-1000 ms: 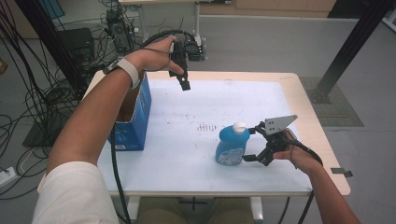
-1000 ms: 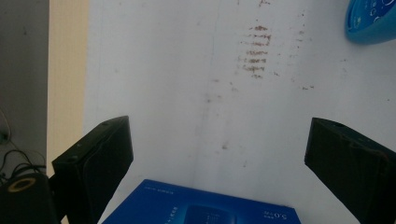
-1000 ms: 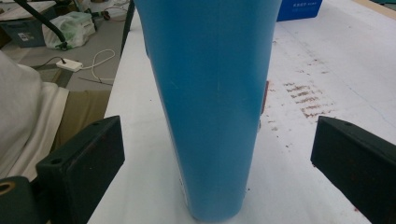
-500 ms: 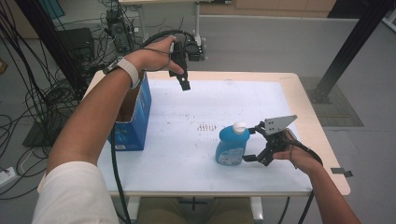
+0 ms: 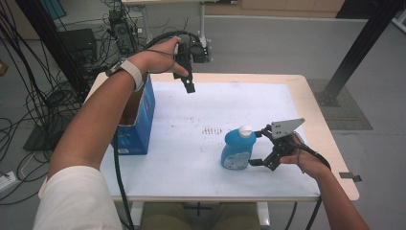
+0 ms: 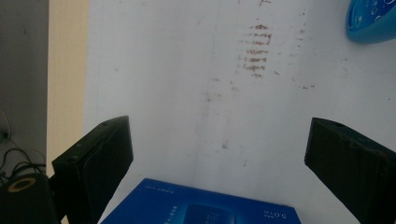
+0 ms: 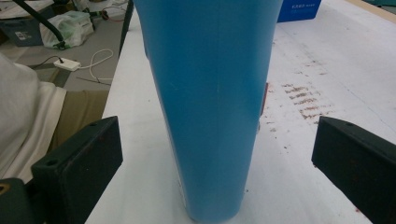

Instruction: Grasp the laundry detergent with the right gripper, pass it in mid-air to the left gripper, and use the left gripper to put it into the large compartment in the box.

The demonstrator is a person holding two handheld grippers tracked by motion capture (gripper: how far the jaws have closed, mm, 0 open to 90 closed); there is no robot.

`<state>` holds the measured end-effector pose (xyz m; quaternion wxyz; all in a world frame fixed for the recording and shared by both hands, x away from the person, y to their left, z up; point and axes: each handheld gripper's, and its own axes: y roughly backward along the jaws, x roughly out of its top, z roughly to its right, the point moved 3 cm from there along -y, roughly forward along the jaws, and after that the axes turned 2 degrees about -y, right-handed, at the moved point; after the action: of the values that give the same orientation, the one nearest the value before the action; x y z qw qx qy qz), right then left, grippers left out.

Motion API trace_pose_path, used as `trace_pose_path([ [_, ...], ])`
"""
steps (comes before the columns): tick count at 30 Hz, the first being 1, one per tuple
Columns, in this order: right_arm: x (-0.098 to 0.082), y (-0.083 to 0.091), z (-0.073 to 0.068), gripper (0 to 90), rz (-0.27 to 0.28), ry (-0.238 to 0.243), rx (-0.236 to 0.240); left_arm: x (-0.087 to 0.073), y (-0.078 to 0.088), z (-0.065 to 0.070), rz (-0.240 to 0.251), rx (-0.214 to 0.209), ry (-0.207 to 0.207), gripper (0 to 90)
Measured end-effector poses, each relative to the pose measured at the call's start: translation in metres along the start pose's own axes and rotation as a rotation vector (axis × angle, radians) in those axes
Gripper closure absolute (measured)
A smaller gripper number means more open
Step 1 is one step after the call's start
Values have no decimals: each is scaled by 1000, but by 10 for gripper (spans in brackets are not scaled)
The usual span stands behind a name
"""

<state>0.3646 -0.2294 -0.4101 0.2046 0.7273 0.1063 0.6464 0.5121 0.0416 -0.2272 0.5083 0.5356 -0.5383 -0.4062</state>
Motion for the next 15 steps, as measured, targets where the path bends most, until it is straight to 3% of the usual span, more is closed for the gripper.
trace_pose_path([
  [15, 0, 0, 1, 17, 5, -3, -6, -4, -1, 0, 9, -6, 11, 86],
])
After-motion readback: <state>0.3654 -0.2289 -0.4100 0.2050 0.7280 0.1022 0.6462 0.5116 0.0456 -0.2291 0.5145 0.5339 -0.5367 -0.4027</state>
